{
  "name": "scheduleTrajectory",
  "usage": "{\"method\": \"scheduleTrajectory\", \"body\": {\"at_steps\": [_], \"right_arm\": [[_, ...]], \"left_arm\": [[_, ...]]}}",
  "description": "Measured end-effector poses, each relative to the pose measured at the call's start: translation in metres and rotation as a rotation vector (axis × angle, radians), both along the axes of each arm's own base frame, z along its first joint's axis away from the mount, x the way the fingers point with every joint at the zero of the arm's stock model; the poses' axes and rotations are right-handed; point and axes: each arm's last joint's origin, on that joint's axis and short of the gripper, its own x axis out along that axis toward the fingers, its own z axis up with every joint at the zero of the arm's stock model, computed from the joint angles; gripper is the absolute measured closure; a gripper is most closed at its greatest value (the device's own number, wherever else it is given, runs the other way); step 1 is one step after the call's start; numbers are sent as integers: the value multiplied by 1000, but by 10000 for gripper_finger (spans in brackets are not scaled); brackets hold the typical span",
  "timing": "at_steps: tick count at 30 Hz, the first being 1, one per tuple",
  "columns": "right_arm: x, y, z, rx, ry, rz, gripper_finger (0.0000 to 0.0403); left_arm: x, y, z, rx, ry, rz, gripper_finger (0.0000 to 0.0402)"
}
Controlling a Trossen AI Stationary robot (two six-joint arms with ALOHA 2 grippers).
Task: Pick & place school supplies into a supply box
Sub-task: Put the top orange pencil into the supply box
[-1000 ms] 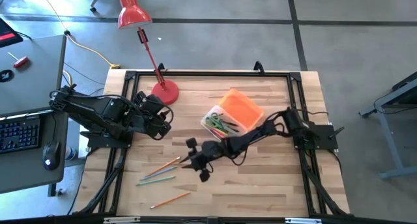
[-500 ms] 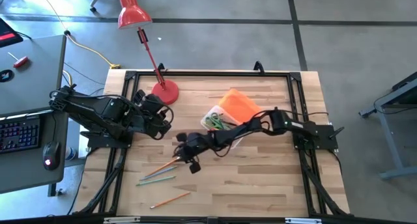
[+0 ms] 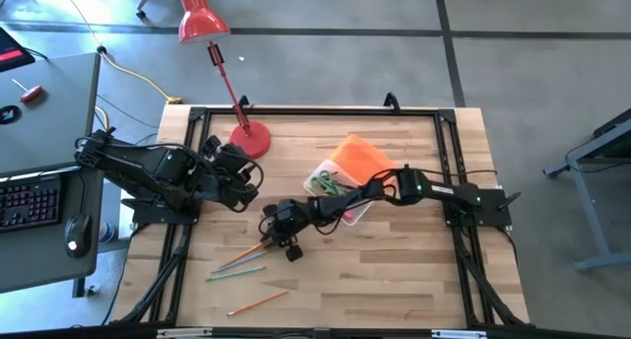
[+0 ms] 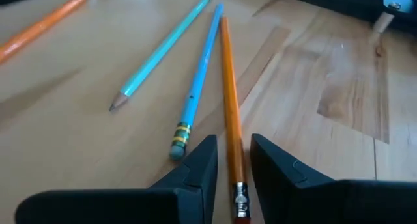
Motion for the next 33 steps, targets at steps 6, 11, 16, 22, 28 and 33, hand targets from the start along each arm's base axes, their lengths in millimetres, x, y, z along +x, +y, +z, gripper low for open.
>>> {"method": "scheduleTrajectory", "body": {"at_steps": [6,11,16,22,28,33], "right_arm": [[0,-3,-3,-23,-2,-21,367],[1,-3,-4,-40,0,-57,390],[0,0,8,-5,3,-112,395],[-1,0,52,-51,-55,-221,393],[-14,-4,93,-132,14,-426,397],[-30,-6,111,-270,101,-656,400]], "left_arm": [[0,0,0,5,-3,3,236],[0,0,0,5,-3,3,236],[0,0,0,5,-3,3,236],[0,0,0,5,-2,3,236],[0,0,0,1,1,0,236],[0,0,0,0,2,-1,236]]}}
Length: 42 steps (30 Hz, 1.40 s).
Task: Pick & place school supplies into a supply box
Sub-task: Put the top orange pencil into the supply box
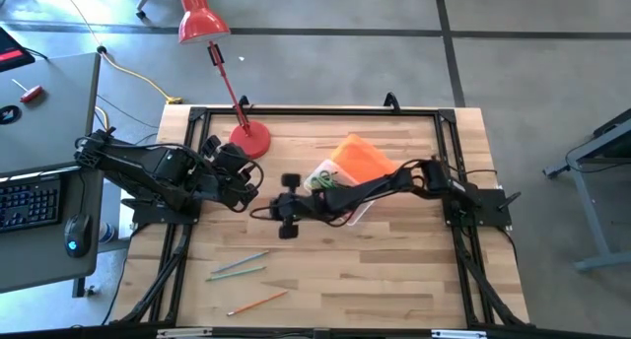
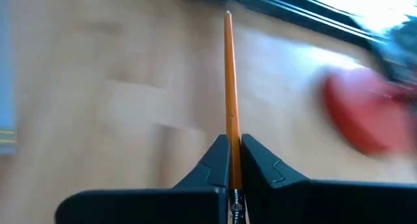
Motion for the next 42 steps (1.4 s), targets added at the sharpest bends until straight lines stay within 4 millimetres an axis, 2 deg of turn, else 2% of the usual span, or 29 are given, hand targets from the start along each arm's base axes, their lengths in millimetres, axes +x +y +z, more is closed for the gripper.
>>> {"method": "scheduleTrajectory", "body": {"at_steps": [7,17,22,27,30,33,36,39,42], "right_arm": [[-28,-10,-5,-104,249,-238,397],[-60,-8,-11,-262,407,-501,394],[-90,9,8,-313,425,-619,398],[-123,39,28,-344,440,-662,395],[-139,58,34,-325,479,-660,394],[-150,77,27,-323,495,-622,396],[-160,89,11,-331,497,-583,398],[-169,90,-6,-331,495,-597,395],[-174,82,-20,-339,494,-628,392]], "left_arm": [[0,0,0,2,-3,2,236],[0,0,0,3,-1,2,236],[0,0,0,4,0,2,236],[0,0,0,5,-1,3,236],[1,0,0,4,-8,3,236],[1,0,0,2,-14,3,236],[1,0,1,1,-20,4,236],[2,-1,1,-2,-30,4,236],[3,-1,2,-4,-37,4,236]]}}
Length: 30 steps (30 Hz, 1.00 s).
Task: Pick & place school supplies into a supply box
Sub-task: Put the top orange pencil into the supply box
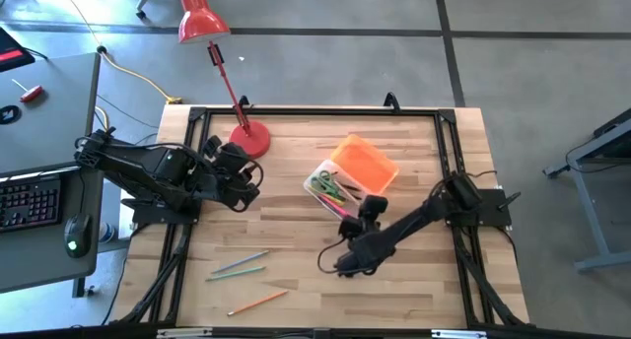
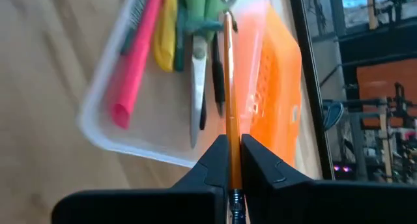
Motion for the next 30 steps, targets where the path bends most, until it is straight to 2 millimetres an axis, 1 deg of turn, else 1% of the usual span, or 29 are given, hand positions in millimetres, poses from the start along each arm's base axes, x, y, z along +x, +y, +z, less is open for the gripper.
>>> {"method": "scheduleTrajectory", "body": {"at_steps": [7,12,15,19,25,28,30], "right_arm": [[-4,-28,-22,-35,33,-59,378],[-1,-47,-24,-39,61,-108,362],[3,-54,-22,-17,94,-110,347],[10,-57,-17,-8,98,-102,328],[17,-52,-4,12,137,-56,307],[17,-47,5,32,182,-40,303],[13,-43,12,41,206,-17,302]], "left_arm": [[3,-1,2,1,-31,-13,236],[3,-1,2,8,-29,-11,236],[3,-1,2,8,-29,-11,236],[3,-1,2,-11,-22,-23,236],[3,-3,0,-63,-2,-56,236],[3,-3,0,-74,1,-62,236],[3,-3,0,-76,2,-64,236]]}}
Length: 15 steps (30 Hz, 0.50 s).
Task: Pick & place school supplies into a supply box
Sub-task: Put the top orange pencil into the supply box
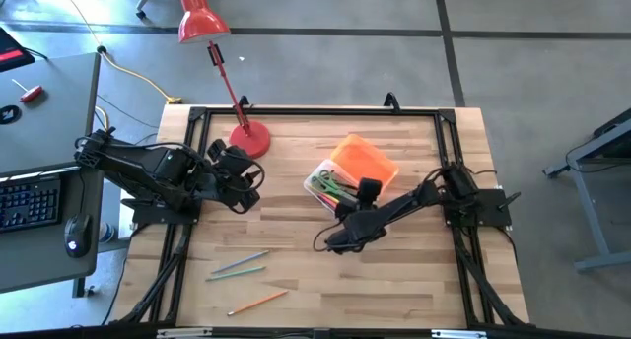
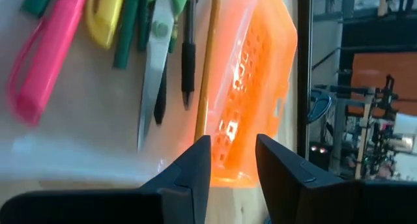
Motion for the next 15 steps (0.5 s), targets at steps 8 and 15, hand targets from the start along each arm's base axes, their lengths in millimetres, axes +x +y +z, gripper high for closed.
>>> {"method": "scheduleTrajectory", "body": {"at_steps": [8,15], "right_arm": [[-52,13,56,46,-238,40,302],[-107,7,53,307,-638,1,302]], "left_arm": [[0,0,0,-1,3,-1,236],[0,0,0,9,-1,6,236]]}}
